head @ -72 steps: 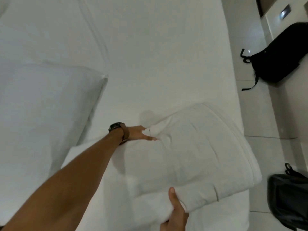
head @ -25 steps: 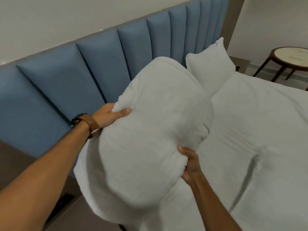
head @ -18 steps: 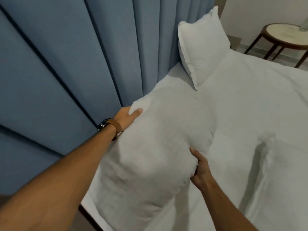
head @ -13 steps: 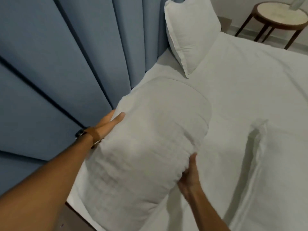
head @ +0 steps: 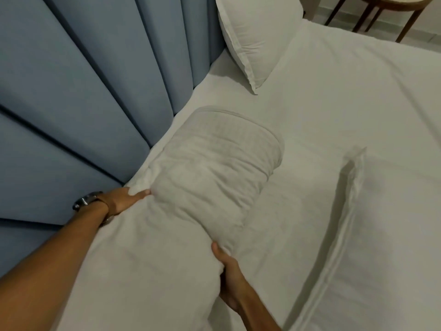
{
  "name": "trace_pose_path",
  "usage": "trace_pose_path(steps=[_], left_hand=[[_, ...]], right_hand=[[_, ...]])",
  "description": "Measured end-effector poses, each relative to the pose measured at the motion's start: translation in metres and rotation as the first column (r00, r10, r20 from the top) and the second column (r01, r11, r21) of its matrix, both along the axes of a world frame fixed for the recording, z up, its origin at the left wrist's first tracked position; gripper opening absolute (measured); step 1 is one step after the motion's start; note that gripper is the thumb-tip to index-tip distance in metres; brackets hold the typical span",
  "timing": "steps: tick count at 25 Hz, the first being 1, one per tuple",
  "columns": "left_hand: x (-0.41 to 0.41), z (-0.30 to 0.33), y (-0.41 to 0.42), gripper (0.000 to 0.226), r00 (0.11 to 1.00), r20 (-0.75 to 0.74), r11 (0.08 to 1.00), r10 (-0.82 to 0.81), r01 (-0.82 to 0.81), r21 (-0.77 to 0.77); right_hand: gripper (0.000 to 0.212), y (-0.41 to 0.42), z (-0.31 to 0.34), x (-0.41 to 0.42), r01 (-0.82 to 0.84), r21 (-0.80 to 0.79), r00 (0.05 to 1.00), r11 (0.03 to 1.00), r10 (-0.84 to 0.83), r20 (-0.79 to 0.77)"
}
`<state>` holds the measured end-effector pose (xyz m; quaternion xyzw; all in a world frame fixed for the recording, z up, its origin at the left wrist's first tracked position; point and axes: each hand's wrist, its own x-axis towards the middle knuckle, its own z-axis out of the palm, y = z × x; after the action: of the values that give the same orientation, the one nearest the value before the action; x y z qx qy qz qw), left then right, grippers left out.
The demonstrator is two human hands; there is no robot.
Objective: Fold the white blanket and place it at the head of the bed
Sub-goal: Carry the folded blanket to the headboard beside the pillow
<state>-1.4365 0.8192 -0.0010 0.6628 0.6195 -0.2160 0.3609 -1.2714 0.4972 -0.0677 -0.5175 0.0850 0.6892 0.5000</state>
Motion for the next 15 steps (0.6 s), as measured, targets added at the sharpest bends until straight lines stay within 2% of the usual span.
trace_pose_path(steps=[2, 3, 5, 6, 8, 9, 12, 13, 14, 15], left_hand=[[0.004, -0.03, -0.018, 0.097, 0.996, 0.05, 0.994, 0.078, -0.081, 0.068], [0.009, -0.043, -0.028, 0.096, 0.989, 0.095, 0.989, 0.116, -0.124, 0.084], [0.023, -0.061, -0.041, 0.1, 0.965, 0.193, 0.972, 0.176, -0.201, 0.12], [0.031, -0.065, -0.041, 0.102, 0.947, 0.263, 0.961, 0.187, -0.232, 0.15], [0.048, -0.066, -0.026, 0.105, 0.893, 0.405, 0.943, 0.196, -0.285, 0.172], [0.057, -0.066, -0.015, 0.107, 0.867, 0.454, 0.941, 0.205, -0.302, 0.153], [0.083, -0.066, 0.02, 0.112, 0.819, 0.52, 0.954, 0.242, -0.3, 0.028], [0.09, -0.066, 0.028, 0.111, 0.819, 0.512, 0.955, 0.26, -0.297, -0.009], [0.095, -0.067, 0.034, 0.107, 0.813, 0.518, 0.957, 0.267, -0.289, -0.041], [0.1, -0.067, 0.04, 0.1, 0.797, 0.533, 0.954, 0.284, -0.29, -0.075]], right_hand=[[0.077, -0.004, -0.012, 0.009, -0.107, -0.025, 0.994, 0.994, 0.107, -0.008], [0.095, -0.001, -0.019, 0.016, -0.109, -0.027, 0.994, 0.994, 0.109, 0.001], [0.133, 0.01, -0.038, 0.043, 0.099, -0.06, 0.995, 0.993, -0.1, -0.018], [0.135, 0.02, -0.047, 0.064, 0.257, -0.059, 0.966, 0.965, -0.257, 0.007], [0.112, 0.044, -0.06, 0.113, 0.488, -0.026, 0.873, 0.872, -0.488, 0.024], [0.107, 0.058, -0.064, 0.136, 0.521, 0.012, 0.853, 0.853, -0.521, 0.014], [0.116, 0.103, -0.067, 0.171, 0.495, 0.088, 0.869, 0.865, -0.495, -0.019], [0.11, 0.113, -0.067, 0.17, 0.457, 0.13, 0.888, 0.88, -0.459, -0.023], [0.092, 0.122, -0.076, 0.169, 0.391, 0.144, 0.919, 0.909, -0.395, -0.005], [0.063, 0.132, -0.087, 0.173, 0.322, 0.097, 0.943, 0.942, -0.328, 0.05]])
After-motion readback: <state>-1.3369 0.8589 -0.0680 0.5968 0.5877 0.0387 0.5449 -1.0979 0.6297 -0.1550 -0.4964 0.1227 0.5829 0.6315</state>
